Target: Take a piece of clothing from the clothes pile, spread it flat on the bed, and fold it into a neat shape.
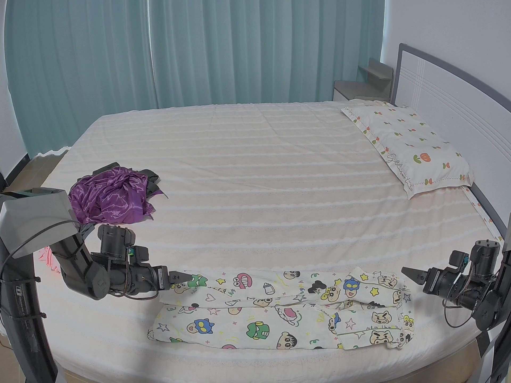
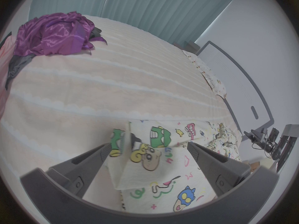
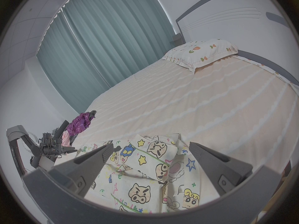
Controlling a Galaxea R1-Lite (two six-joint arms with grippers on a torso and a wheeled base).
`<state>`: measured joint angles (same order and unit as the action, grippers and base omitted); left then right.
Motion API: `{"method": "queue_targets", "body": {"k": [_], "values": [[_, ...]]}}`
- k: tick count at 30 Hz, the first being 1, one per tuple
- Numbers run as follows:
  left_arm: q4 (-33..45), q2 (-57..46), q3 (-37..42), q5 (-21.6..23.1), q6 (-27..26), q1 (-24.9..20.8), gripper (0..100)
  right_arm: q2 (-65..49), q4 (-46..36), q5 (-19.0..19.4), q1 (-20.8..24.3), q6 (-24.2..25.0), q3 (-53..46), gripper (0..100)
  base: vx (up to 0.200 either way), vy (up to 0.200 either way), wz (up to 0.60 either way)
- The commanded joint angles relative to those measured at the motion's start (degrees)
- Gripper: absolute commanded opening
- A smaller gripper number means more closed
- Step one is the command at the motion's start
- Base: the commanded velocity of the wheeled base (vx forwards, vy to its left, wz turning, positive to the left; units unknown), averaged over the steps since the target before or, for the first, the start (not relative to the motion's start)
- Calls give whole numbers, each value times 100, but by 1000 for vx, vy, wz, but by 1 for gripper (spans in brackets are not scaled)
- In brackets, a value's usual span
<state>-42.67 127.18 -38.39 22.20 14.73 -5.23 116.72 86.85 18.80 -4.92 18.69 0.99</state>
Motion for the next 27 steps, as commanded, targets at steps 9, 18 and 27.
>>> {"method": "queue_targets", "body": {"k": [9,18,27], "values": [[-31,254,-160,39,206,-215,100,-150,-432,10,9,12,-99,100,0,0,0],[-101,544,-213,65,197,-286,100,-132,-467,10,71,12,-99,100,0,0,0],[-110,623,-318,39,189,-567,100,-159,-581,10,88,12,-99,100,0,0,0]]}}
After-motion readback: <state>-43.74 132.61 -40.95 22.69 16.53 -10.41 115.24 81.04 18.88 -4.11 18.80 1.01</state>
